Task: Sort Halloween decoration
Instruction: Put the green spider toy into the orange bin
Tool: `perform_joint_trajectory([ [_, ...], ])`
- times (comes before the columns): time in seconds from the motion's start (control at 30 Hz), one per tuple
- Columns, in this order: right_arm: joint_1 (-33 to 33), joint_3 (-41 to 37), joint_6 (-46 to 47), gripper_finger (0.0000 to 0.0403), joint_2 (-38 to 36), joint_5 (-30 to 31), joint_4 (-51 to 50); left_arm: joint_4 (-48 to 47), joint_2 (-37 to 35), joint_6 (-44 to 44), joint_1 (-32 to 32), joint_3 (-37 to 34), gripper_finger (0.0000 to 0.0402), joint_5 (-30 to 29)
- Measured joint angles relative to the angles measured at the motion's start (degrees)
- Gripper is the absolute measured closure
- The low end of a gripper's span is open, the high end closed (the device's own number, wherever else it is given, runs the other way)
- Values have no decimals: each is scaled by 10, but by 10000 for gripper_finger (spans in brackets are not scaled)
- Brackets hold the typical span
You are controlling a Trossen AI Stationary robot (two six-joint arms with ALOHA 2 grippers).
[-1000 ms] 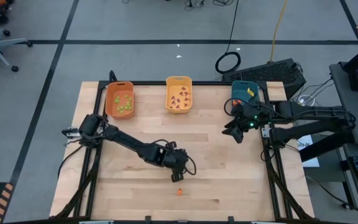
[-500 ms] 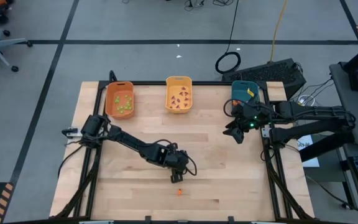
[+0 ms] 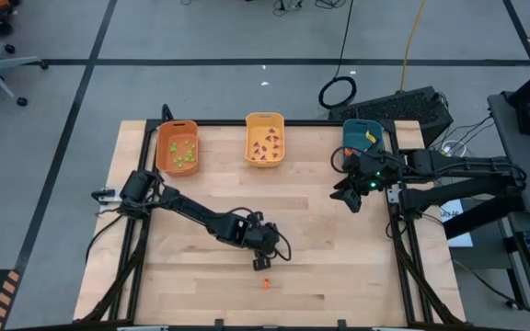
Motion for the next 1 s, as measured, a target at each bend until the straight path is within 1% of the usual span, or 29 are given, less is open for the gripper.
perform_joint_trajectory([
  [0.07,0,0,-1,225,0,1,0,1,0,0,-1,0,301,0],
  [0.23,0,0,-1,225,0,27,0,2,0,-2,-1,0,349,0],
  [0.47,0,0,-1,225,0,27,0,3,0,-2,-1,0,396,1],
  [0.9,0,0,-1,225,0,28,-3,1,-9,-2,-2,9,401,7],
  [1.0,0,0,-1,225,0,42,-5,3,-21,-6,-2,10,401,6],
])
